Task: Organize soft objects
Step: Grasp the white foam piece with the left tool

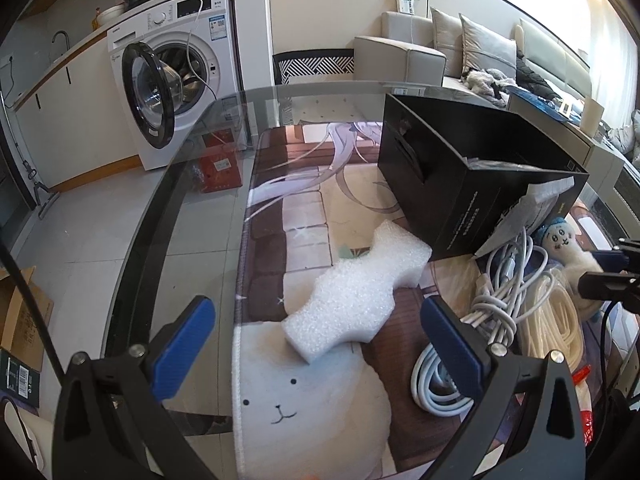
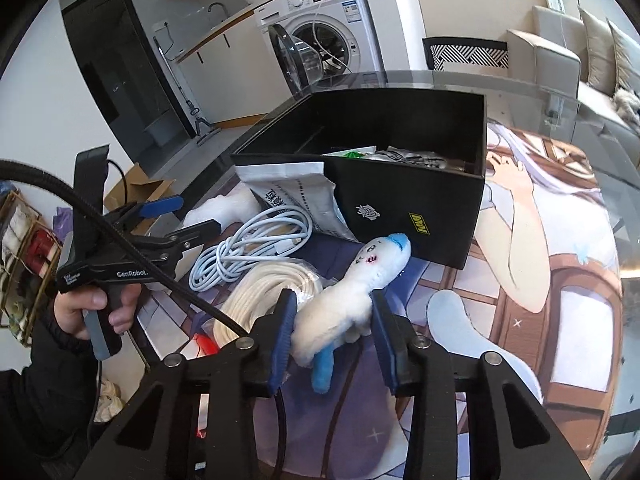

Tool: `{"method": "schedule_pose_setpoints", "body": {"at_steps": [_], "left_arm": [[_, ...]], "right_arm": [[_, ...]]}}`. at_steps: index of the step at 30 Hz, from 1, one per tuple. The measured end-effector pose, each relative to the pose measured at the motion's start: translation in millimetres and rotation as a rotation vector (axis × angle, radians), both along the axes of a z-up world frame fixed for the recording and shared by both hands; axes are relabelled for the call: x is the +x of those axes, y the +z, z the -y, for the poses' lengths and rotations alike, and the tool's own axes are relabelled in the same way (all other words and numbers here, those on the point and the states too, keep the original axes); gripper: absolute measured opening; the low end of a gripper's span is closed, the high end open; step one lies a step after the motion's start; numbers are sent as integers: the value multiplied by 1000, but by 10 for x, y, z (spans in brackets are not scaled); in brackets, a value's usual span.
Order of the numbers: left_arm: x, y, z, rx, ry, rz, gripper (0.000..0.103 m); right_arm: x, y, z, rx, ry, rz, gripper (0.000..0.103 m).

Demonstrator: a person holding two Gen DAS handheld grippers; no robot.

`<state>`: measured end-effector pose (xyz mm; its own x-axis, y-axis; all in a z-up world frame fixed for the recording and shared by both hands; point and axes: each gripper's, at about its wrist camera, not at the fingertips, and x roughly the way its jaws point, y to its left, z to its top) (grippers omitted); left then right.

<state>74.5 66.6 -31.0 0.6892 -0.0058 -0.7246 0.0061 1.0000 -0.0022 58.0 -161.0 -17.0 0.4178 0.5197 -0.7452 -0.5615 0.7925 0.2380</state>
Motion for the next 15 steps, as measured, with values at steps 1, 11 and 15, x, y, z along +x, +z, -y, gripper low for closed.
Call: {"method": "schedule_pose_setpoints", "body": {"at_steps": [1,11,15], "left_arm": [[11,-11,8,1,-5,-8,102],[43,-60,8,-29,-28,-23,64],[14,-54,40,-40,-63,-5,49]], "right_arm": [[-14,21,3,-1,4,8,36],[-89,224,35,2,13,63,35],[-87,240,61,4,11,68,35]]}}
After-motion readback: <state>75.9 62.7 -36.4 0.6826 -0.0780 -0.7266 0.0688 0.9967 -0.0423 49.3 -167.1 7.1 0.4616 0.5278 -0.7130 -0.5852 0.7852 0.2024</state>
